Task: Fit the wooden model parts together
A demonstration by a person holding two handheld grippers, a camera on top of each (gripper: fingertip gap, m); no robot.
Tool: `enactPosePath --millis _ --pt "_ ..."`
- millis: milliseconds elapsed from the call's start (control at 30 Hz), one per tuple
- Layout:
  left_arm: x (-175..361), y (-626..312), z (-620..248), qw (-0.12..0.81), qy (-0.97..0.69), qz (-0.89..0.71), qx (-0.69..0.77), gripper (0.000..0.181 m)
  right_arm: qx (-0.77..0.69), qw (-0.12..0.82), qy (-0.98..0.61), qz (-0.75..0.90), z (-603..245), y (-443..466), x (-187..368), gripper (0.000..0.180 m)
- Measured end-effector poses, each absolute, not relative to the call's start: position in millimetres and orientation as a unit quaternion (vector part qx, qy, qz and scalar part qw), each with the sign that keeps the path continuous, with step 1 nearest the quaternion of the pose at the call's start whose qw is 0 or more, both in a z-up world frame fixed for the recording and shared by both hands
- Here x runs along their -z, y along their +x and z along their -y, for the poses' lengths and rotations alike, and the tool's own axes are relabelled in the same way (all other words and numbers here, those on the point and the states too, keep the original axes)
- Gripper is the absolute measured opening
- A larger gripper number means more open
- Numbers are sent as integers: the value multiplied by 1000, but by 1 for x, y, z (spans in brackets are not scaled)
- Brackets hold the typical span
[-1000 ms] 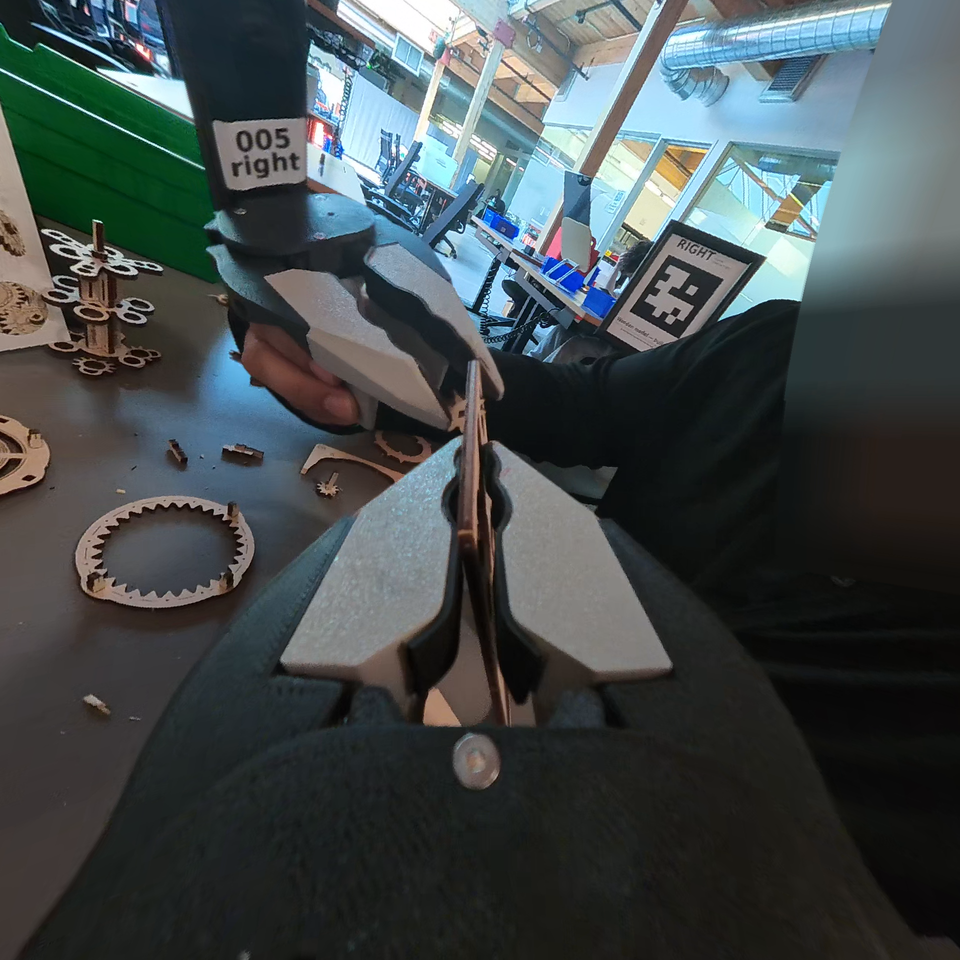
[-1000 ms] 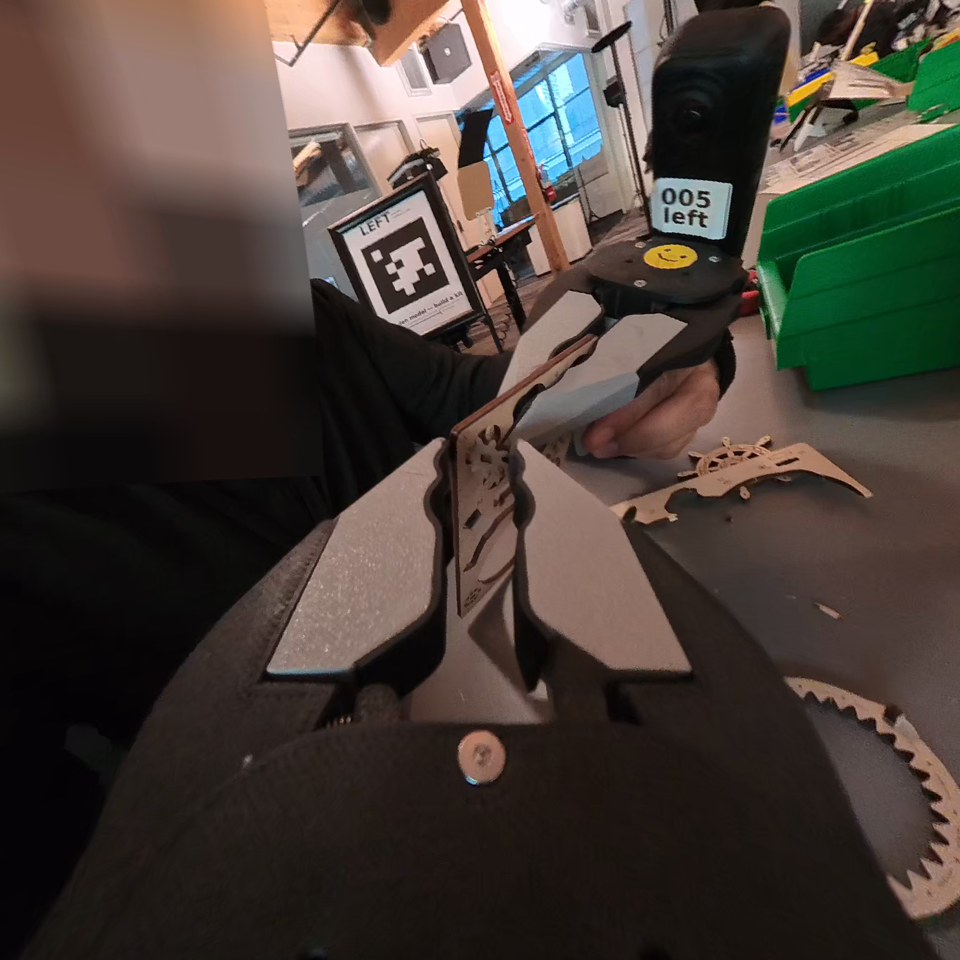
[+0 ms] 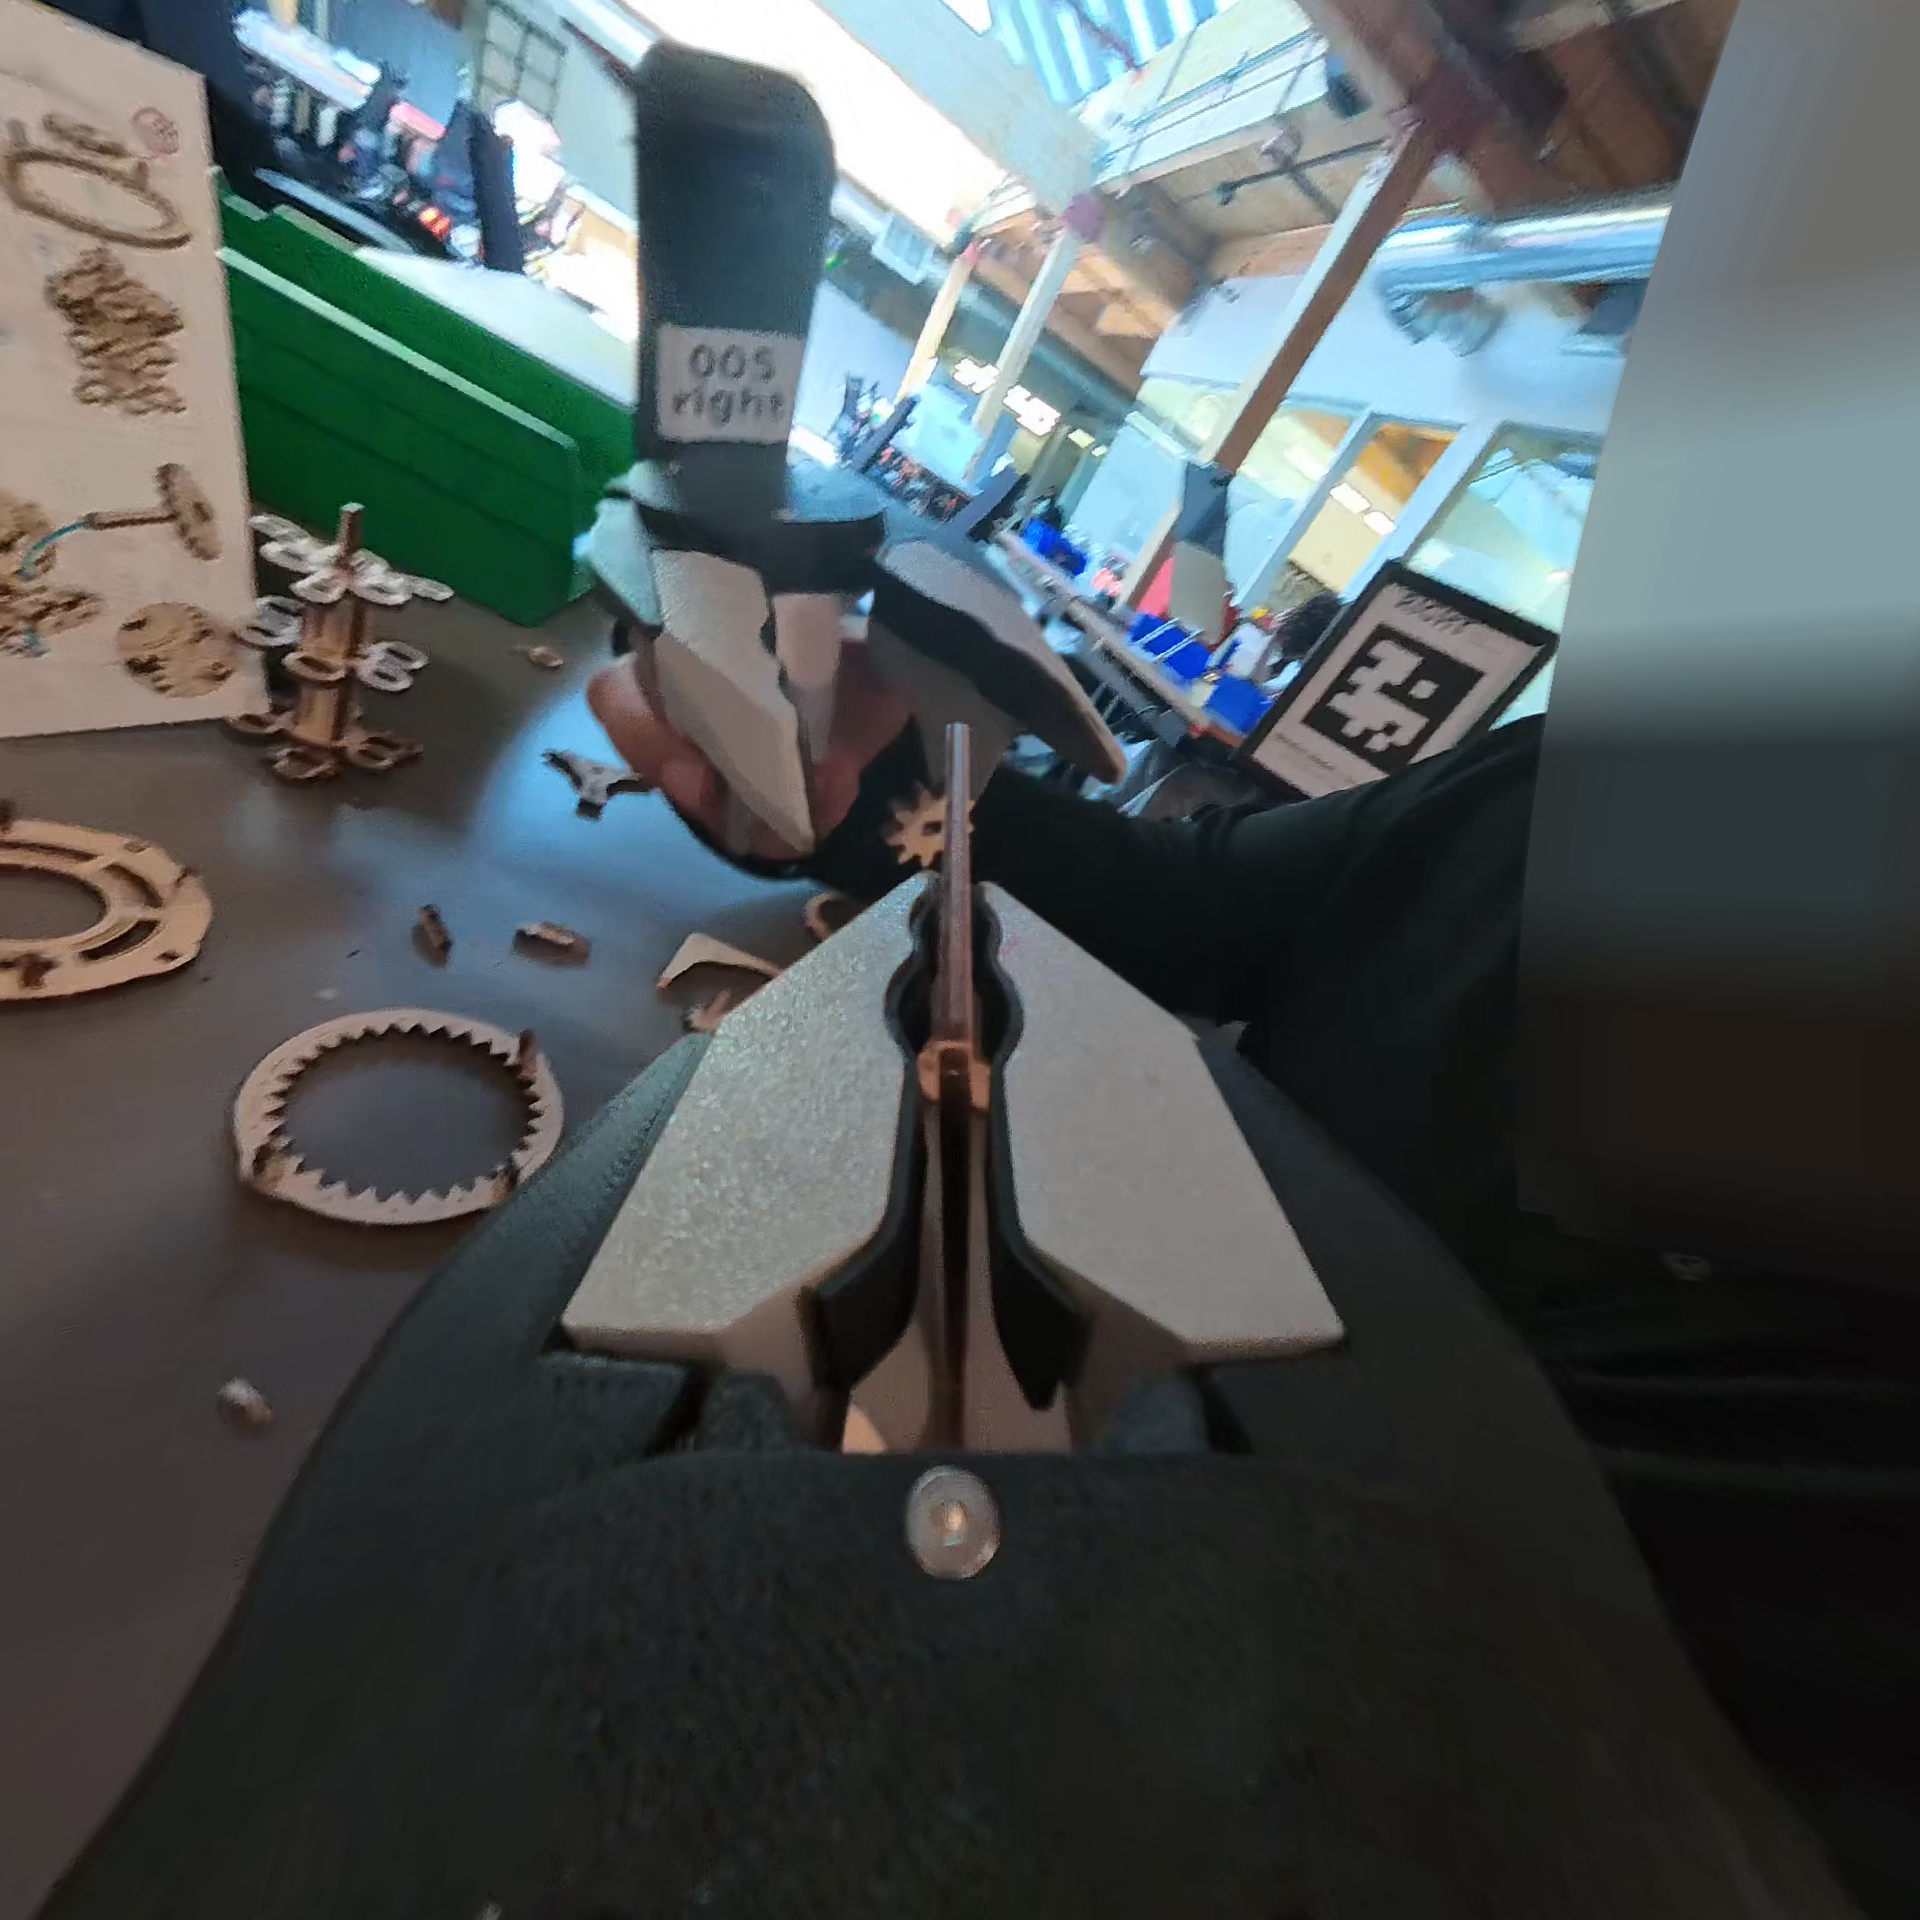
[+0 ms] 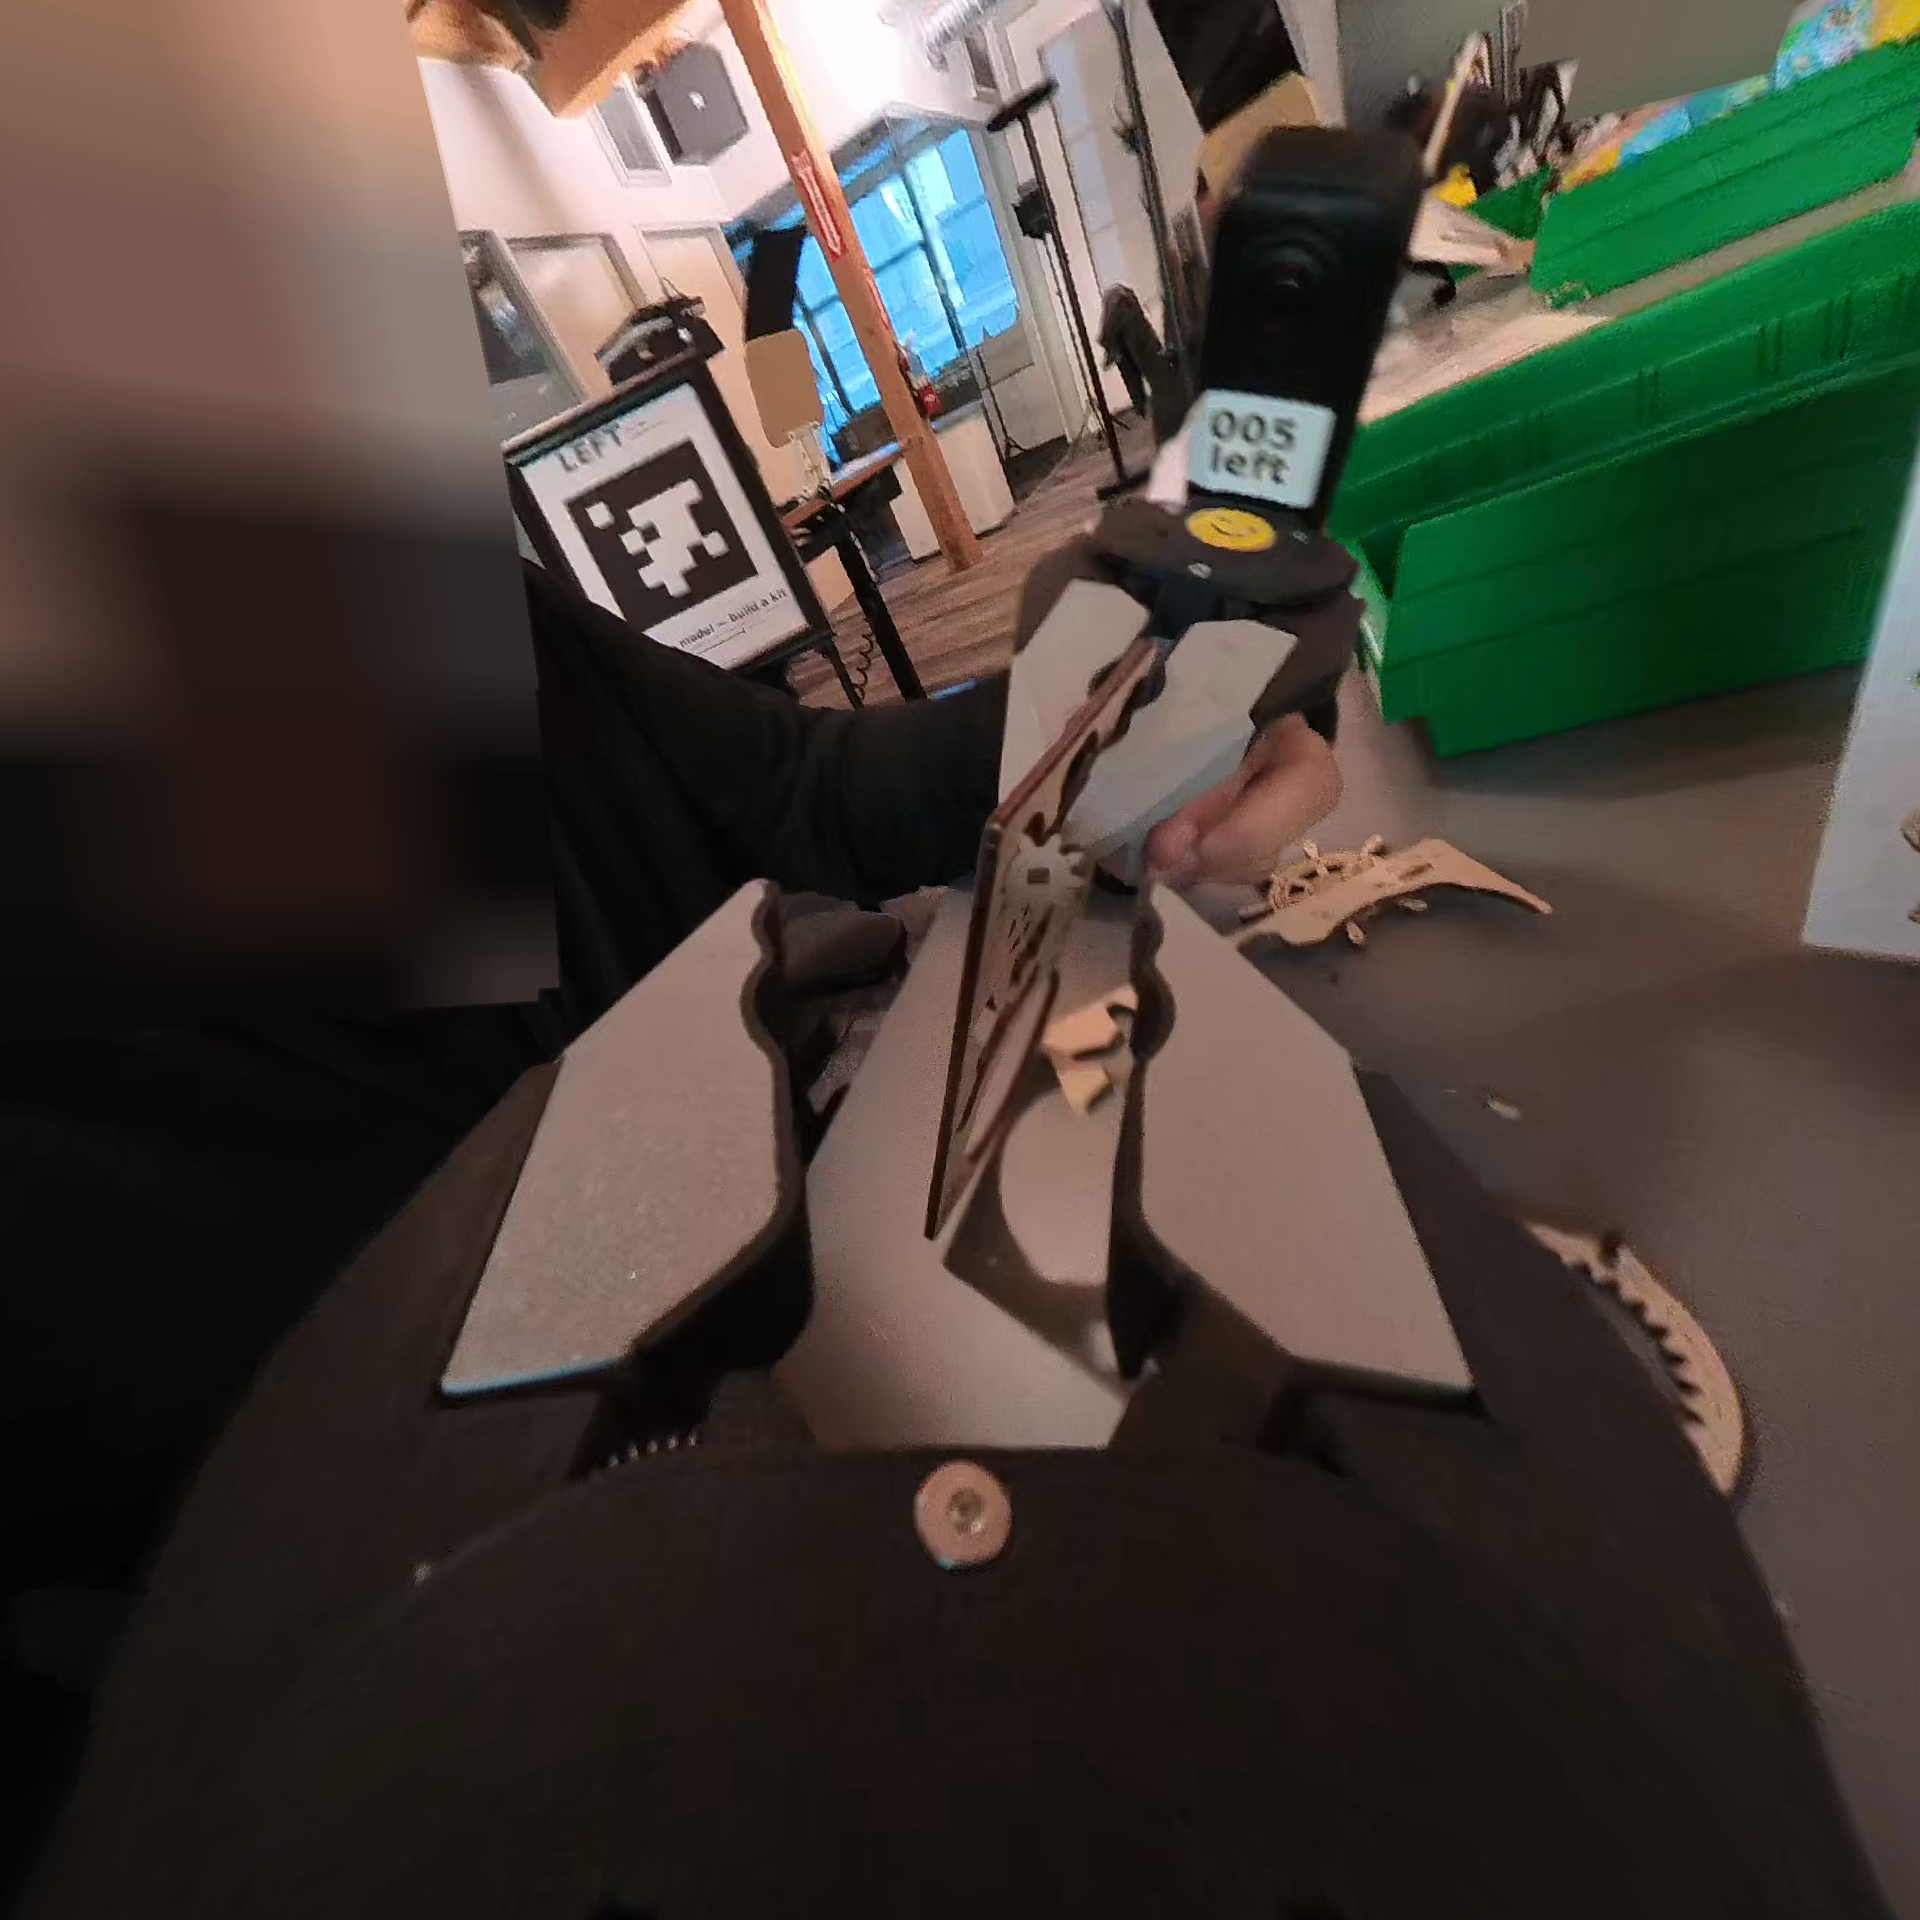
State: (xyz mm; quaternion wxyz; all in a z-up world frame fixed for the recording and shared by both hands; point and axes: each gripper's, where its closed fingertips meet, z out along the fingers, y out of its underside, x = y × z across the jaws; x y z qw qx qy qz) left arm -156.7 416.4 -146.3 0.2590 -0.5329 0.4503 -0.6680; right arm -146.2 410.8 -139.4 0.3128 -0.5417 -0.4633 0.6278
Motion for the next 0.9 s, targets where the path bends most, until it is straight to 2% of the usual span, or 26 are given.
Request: enactPosePath --millis 33,167,400,467,900 --pt "141 -158 -413 254 -518 -446 684 0 -646 313 -522 460 -406 -148 133 68" --pt "134 -160 -406 223 -495 -434 719 0 -726 279 -464 424 -401 -149 114 58" --pt "143 -153 -411 247 -517 -447 687 0 -712 284 -488 418 -407 -158 124 39" --pt "146 -152 -408 247 -518 -457 680 0 -710 273 -496 420 -408 -158 130 21" --pt "156 -147 -404 239 -531 -471 662 1 -640 278 -528 484 -401 -150 148 22"
